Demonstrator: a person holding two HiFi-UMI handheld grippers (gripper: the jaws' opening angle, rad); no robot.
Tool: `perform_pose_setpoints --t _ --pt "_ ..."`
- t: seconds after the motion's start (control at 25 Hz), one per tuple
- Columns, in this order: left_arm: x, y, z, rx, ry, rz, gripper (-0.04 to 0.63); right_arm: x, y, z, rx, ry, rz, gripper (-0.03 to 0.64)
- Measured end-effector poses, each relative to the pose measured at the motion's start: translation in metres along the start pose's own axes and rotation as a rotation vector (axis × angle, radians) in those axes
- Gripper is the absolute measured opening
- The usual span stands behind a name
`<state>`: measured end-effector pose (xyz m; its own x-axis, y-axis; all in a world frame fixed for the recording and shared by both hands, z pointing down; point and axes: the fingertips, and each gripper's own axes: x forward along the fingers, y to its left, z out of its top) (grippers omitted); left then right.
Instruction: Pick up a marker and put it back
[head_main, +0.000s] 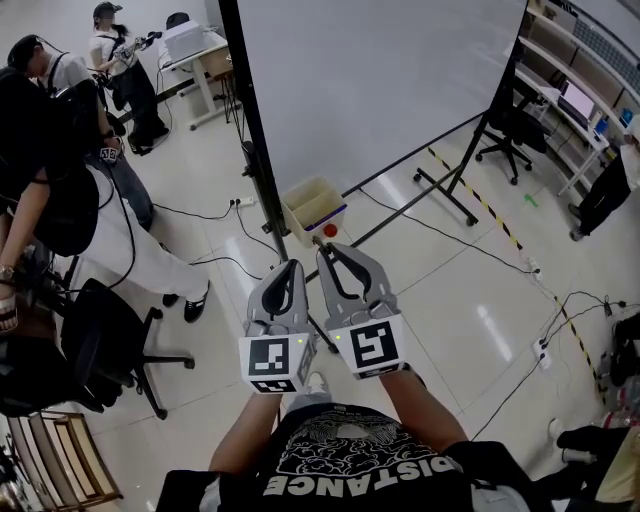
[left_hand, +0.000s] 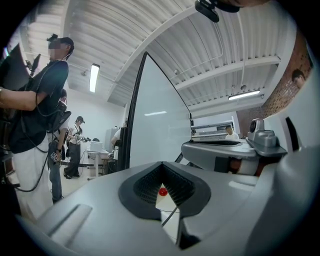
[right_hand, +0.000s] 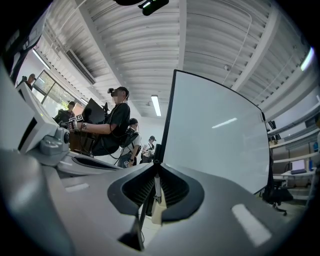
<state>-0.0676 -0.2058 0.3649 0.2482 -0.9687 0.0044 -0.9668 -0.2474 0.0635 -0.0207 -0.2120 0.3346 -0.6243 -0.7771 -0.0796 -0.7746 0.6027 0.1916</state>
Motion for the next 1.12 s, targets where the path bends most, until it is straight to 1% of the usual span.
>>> perform_pose_setpoints --t 0.36,0.52,0.72,0.92,1.12 --pt "0.016 0.012 -0.002 0.002 -0.011 -0.023 0.005 0.019 -0.007 -0.002 -0.001 -0.007 -0.024 0.034" --pt "0.024 0.017 -0.007 -0.006 0.013 -0.029 0.005 0.026 -0.011 0.002 0.004 -0.016 -0.032 0.034" --pt "0.034 0.024 -0.002 -0.002 -0.007 -0.04 0.005 0.038 -0.015 0.003 -0.005 -0.019 -0.037 0.034" --pt "0.043 0.031 -0.009 -0.015 0.026 -0.045 0.005 0.052 -0.017 0.003 0.004 -0.023 -0.039 0.034" --pt "0.054 0.04 -0.009 -0.014 -0.002 -0.068 0.005 0.067 -0.017 0.001 0.0 -0.022 -0.038 0.034"
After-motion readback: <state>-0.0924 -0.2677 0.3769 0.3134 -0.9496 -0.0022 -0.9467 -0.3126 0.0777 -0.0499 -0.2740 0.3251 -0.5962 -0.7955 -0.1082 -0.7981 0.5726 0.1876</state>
